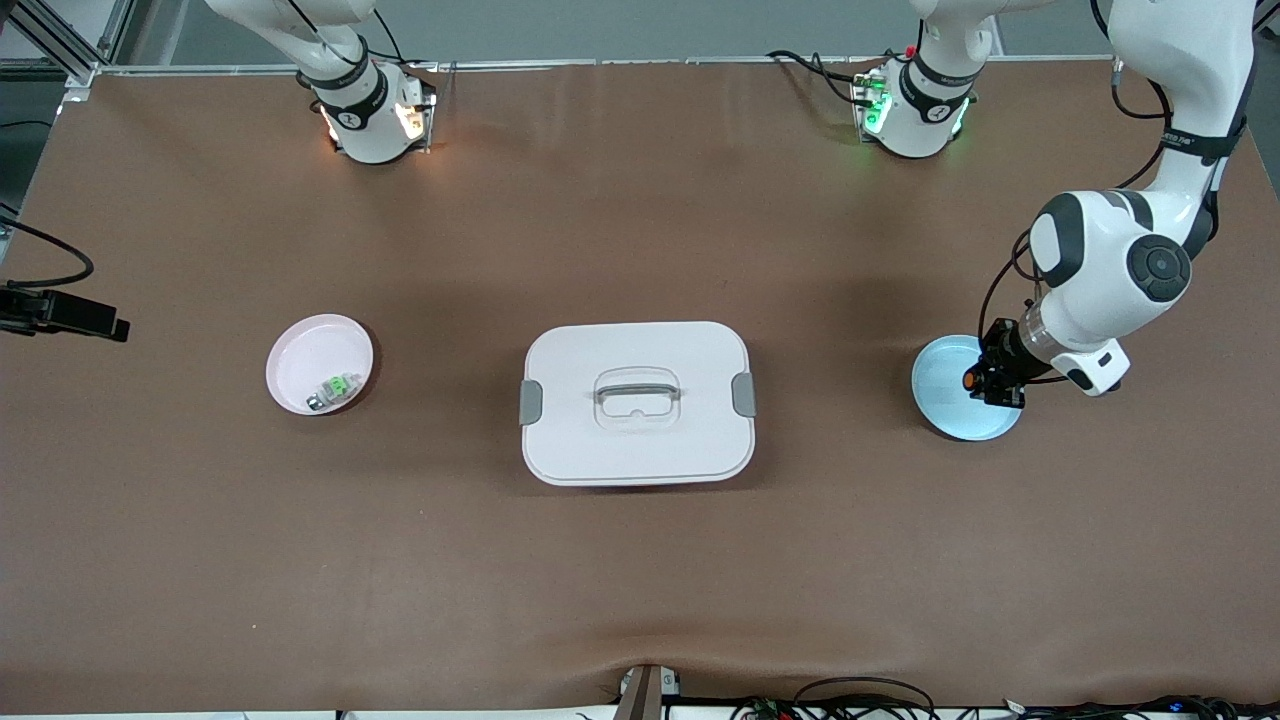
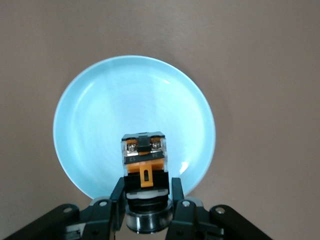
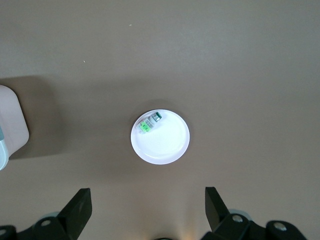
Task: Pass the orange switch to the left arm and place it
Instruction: 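Lower the switch onto the light-blue plate and open the left gripper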
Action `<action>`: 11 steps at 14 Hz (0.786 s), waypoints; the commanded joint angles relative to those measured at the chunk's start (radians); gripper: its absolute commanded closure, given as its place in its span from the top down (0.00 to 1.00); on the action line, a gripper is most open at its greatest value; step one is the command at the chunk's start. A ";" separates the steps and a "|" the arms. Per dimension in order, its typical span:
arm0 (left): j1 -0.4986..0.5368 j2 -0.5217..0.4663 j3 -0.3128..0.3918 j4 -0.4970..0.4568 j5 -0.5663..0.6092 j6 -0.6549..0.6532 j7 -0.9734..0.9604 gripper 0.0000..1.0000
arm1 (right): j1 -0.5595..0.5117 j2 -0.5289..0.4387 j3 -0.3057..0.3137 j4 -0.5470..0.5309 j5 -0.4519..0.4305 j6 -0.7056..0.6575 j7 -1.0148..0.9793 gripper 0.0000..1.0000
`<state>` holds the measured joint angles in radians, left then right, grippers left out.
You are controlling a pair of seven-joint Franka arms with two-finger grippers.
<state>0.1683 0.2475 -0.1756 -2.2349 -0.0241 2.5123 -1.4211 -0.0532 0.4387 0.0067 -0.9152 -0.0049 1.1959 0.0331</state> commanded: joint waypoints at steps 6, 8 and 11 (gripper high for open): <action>0.033 0.076 -0.004 -0.008 0.072 0.032 -0.039 0.00 | 0.007 -0.205 -0.016 -0.331 0.020 0.147 0.018 1.00; 0.033 0.093 -0.004 -0.008 0.076 0.055 -0.039 0.00 | 0.041 -0.283 -0.068 -0.465 0.041 0.230 0.016 1.00; 0.031 0.119 -0.004 -0.008 0.076 0.102 -0.039 0.00 | 0.049 -0.359 -0.086 -0.582 0.066 0.307 0.015 1.00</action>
<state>0.1968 0.3516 -0.1762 -2.2421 0.0206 2.5807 -1.4365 -0.0243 0.1824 -0.0583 -1.3544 0.0405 1.4430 0.0345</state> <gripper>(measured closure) 0.612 0.000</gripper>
